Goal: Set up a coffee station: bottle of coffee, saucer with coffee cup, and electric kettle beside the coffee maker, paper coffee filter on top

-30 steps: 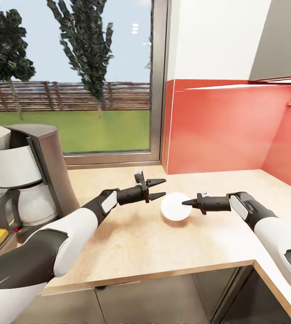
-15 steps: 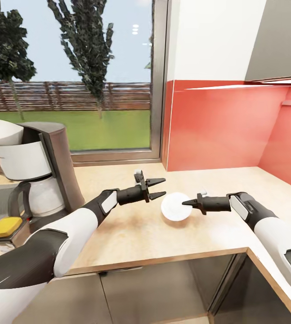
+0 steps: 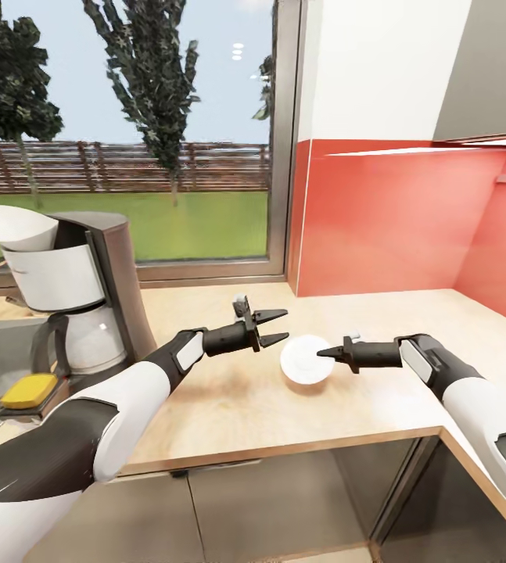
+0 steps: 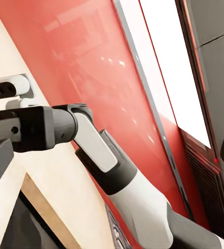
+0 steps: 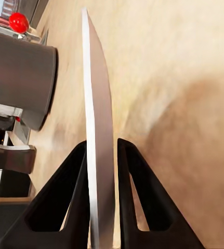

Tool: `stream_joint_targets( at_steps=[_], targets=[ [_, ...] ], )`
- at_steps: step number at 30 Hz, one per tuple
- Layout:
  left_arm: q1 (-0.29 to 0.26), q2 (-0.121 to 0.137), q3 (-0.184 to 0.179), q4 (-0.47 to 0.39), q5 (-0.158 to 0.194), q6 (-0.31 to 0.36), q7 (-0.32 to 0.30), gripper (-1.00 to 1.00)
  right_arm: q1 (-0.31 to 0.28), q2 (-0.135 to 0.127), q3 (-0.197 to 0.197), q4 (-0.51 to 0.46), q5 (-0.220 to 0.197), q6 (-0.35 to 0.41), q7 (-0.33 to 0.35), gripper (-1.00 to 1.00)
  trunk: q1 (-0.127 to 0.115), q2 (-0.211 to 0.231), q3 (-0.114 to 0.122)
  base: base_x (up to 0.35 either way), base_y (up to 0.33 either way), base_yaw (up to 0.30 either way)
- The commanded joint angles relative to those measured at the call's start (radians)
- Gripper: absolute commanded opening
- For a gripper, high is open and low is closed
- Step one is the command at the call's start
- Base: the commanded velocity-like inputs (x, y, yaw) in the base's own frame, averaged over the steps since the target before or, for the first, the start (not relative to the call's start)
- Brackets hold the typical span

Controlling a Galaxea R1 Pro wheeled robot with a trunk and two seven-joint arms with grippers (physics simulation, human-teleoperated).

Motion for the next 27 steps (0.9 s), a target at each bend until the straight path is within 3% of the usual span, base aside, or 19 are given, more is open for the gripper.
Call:
stream_joint_targets(
  at_steps=[1, 18, 27],
  targets=[
    [-0.001, 0.0, -0.007, 0.001, 0.008, 0.008, -0.002, 1.0, -0.001, -0.002, 0.004, 0.0, -0.004, 0.005, 0.005, -1.0, 0.0, -0.001, -0.001, -0.293, 0.001, 0.0],
    [-0.001, 0.0, -0.007, 0.001, 0.008, 0.008, -0.002, 1.0, -0.001, -0.003, 0.004, 0.0, -0.004, 0.005, 0.006, -1.0, 0.0, -0.001, -0.001, -0.325, 0.0, 0.0],
    [-0.001, 0.0, -0.006, 0.001, 0.008, 0.008, -0.003, 1.0, -0.001, -0.003, 0.004, -0.001, -0.005, 0.005, 0.006, -1.0, 0.0, -0.001, -0.001, -0.206, 0.0, 0.0]
  ],
)
